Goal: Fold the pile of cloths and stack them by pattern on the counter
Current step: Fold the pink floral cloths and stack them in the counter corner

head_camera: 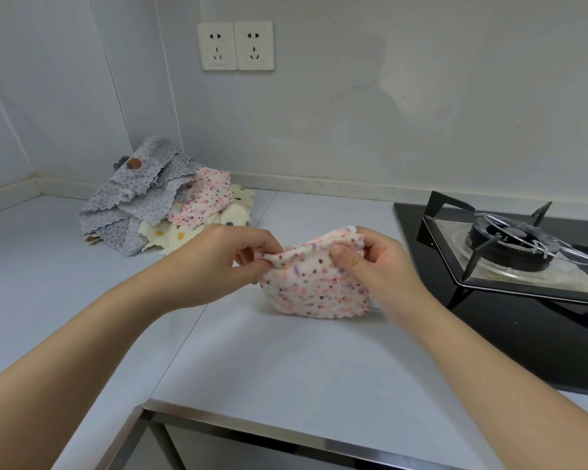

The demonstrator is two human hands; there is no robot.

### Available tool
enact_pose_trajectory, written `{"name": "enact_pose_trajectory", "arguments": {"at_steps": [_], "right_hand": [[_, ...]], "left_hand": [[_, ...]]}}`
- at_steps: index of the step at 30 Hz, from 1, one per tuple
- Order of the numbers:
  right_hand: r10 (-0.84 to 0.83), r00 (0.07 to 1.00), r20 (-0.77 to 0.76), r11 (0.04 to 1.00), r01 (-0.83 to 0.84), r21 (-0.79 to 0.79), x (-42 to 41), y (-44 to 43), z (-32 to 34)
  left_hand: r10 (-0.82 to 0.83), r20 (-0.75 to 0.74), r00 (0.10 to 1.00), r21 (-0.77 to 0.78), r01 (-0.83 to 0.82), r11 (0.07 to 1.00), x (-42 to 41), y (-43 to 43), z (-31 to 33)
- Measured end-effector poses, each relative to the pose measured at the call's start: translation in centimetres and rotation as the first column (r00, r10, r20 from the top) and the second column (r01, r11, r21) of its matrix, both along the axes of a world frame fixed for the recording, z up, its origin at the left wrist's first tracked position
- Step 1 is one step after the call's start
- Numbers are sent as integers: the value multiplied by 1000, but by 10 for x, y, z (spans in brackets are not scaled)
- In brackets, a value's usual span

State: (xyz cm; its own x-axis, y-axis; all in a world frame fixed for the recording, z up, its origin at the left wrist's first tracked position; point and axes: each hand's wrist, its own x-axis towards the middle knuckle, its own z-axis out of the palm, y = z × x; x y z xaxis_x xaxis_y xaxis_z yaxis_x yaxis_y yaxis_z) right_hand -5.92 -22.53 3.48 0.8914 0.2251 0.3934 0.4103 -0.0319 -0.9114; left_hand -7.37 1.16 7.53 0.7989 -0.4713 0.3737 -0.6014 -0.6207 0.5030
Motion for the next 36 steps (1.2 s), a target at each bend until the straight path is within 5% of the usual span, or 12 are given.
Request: {"name": "enact_pose_trajectory", "arguments": {"at_steps": [9,21,30,36], "right_hand": [[-4,1000,-4,1000,4,0,-1,2,-1],[32,998,-58,998,-35,-55,-5,7,0],[-43,998,42,991,48,-122,-11,25,-10],[-71,997,19,995,72,-68,-12,24,-2]], "left_hand": [[13,-134,991,-57,-21,998,0,5,4],[-164,-437,884,-40,163,986,-3,15,16],[-266,-669,694,-59,307,950,0,12,5],[-362,-689,628,-157,359,920,2,21,13]]}}
